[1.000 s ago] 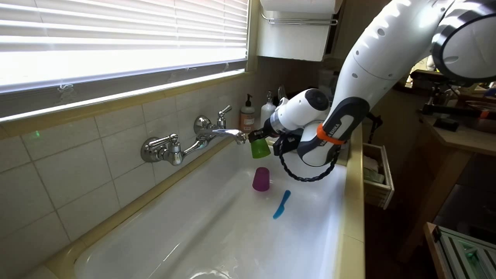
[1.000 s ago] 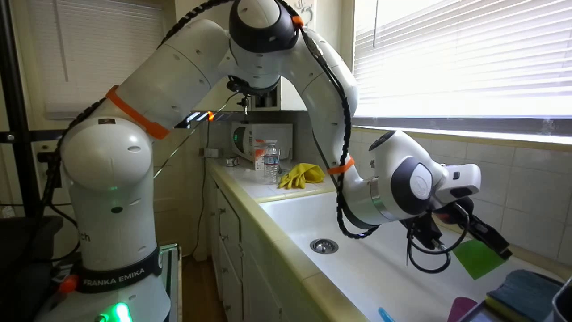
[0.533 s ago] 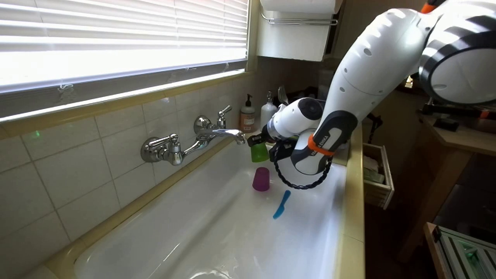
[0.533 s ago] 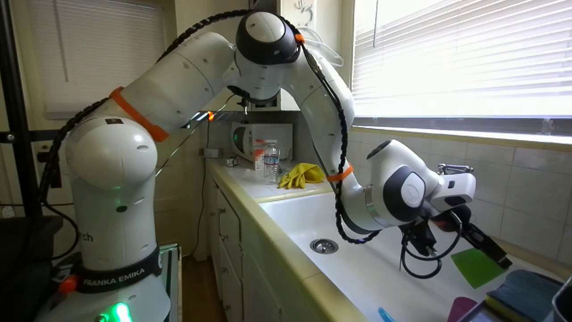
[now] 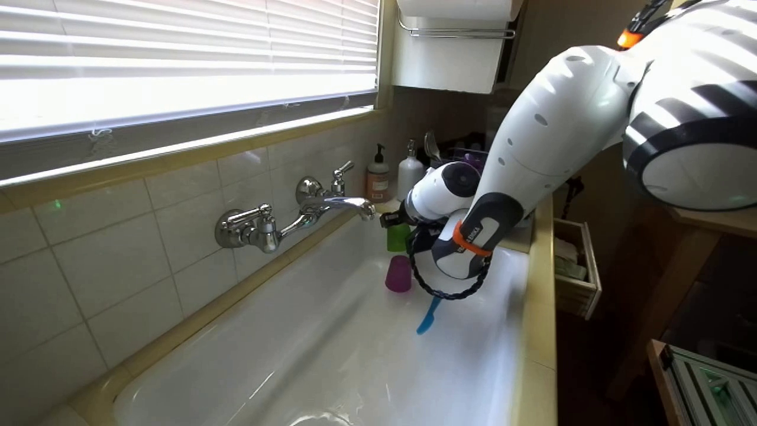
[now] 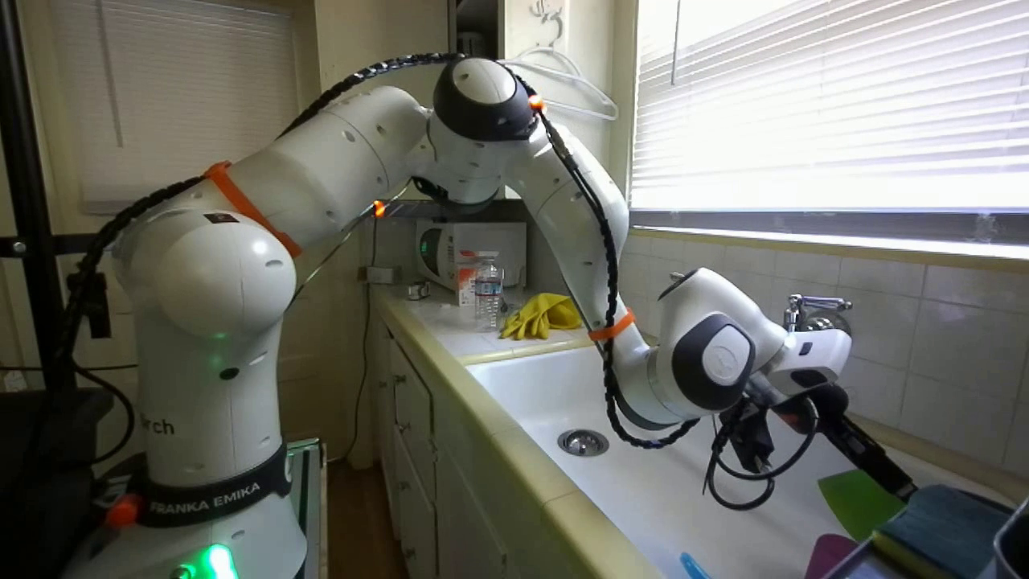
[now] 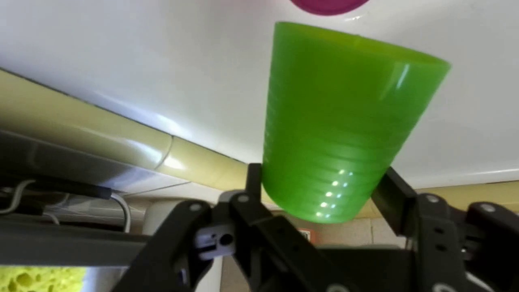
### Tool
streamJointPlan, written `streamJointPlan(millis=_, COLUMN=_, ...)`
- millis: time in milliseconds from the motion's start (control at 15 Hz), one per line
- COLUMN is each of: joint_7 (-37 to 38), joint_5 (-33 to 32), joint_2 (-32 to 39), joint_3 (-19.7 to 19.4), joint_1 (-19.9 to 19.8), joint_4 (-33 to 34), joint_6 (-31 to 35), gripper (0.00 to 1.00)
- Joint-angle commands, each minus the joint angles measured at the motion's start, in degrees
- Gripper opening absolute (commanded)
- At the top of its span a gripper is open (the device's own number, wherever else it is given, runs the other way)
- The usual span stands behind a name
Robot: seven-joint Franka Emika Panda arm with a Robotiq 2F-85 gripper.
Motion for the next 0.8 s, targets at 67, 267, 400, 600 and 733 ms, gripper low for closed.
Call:
streamJointPlan(millis=67, joint_7=-9.3, joint_5=18.1, joint_2=4.2, joint_3=1.2, joint_1=1.8, joint_4=2.8, joint_6=-2.7, gripper=0.44)
streamJointPlan(millis=267, joint_7=-13.1, joint_5=26.0, joint_2=6.1, joint_3=0.8, joint_1=3.4, joint_4=3.6, joint_6=-2.7, gripper=0.44)
streamJointPlan(millis=400, joint_7=-10.7, joint_5=25.7, joint_2=7.2, joint_3=-0.7, joint_1=4.7, joint_4=3.3, joint_6=-2.4, gripper=0.44)
streamJointPlan(millis=600, joint_7=-10.5, joint_5=26.7, joint_2=8.6, joint_3=-1.2, joint_1=5.6, joint_4=3.4, joint_6=-1.7, gripper=0.44)
streamJointPlan(millis=733, joint_7=-10.2, joint_5=27.4, joint_2=9.7, joint_3=-2.2, joint_1=6.8, joint_4=3.1, joint_6=-1.3, gripper=0.44)
